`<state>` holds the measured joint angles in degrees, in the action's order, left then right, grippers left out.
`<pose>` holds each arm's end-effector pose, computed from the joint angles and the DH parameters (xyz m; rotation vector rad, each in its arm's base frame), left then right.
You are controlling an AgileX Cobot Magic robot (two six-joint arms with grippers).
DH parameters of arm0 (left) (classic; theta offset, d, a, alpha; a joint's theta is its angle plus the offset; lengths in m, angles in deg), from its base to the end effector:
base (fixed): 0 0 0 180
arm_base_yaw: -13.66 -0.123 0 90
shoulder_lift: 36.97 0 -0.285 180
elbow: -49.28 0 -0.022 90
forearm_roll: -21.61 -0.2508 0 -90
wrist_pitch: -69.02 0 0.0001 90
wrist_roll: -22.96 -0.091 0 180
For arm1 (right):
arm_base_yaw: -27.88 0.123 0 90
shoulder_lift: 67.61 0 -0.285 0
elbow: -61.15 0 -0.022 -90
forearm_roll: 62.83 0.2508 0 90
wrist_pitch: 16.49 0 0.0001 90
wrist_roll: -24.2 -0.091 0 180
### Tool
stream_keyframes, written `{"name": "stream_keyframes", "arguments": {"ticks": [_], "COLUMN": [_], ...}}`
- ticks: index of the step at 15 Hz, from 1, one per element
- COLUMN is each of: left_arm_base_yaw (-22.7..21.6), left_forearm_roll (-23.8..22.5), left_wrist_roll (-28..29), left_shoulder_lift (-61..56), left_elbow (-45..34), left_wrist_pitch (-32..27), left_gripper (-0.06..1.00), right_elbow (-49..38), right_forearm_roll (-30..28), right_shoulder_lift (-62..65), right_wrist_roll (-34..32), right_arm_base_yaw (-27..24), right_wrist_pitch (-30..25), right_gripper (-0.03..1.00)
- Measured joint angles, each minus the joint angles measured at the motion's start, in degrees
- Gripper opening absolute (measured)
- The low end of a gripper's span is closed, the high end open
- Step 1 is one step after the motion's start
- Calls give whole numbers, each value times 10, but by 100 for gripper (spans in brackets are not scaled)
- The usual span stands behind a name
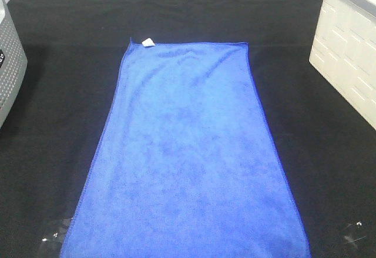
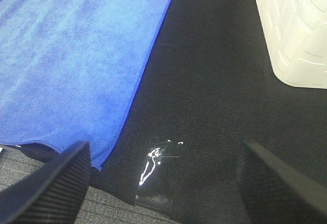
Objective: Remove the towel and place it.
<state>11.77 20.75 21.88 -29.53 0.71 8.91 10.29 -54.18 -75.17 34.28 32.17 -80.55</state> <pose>-0.0053 0.0010 0.2782 -0.0150 2.0269 0.0507 -0.0051 0.0120 0.2624 -0.2754 2.1120 0.1243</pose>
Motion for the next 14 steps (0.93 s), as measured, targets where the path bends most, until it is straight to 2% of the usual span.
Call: {"name": "stream_keyframes", "arguments": {"ticks": [14], "left_arm_base_yaw": [-8], "left_forearm_roll": [0], "left_wrist_roll": [0], "left_shoulder_lift": [0], "left_elbow": [0], "left_wrist_pitch": [1], "left_gripper": [71], "right_elbow": [0], "right_forearm_roll": [7], "right_shoulder_lift": [0], "right_wrist_roll": [0], "right_arm_base_yaw": [0], "right_wrist_pitch": [1], "right_gripper": [76]}}
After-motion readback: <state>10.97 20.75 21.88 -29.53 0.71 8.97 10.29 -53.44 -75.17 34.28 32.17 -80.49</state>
